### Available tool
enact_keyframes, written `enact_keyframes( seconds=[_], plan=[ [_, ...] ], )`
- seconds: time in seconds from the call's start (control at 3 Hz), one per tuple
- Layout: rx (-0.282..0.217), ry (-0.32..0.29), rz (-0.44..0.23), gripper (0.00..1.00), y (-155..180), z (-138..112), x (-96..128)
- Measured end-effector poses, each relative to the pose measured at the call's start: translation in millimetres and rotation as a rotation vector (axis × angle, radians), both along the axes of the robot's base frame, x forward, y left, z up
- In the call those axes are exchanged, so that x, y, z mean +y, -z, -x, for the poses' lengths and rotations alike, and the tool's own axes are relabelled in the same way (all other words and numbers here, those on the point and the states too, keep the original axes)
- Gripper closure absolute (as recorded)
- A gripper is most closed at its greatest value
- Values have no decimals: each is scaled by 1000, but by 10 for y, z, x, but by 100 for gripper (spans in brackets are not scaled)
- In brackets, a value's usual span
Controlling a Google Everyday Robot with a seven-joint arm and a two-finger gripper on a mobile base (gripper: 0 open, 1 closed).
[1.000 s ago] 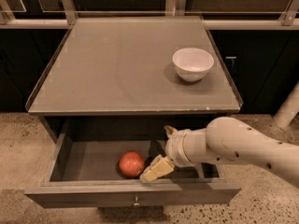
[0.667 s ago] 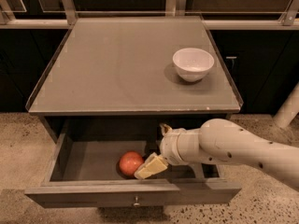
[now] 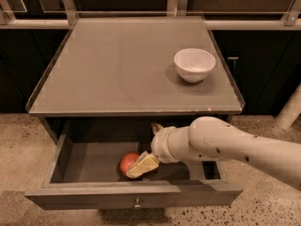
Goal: Pick apple from top drawer and place on counter
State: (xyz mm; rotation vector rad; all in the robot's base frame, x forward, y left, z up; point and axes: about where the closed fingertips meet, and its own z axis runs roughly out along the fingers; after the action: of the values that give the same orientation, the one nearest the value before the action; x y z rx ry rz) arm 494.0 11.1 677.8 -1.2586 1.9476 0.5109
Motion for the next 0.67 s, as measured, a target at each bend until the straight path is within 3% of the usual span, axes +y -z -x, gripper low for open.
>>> enact_keyframes(
  seconds=[0.67],
  plan=[
    [0, 57, -22, 0, 106, -9, -2]
  ],
)
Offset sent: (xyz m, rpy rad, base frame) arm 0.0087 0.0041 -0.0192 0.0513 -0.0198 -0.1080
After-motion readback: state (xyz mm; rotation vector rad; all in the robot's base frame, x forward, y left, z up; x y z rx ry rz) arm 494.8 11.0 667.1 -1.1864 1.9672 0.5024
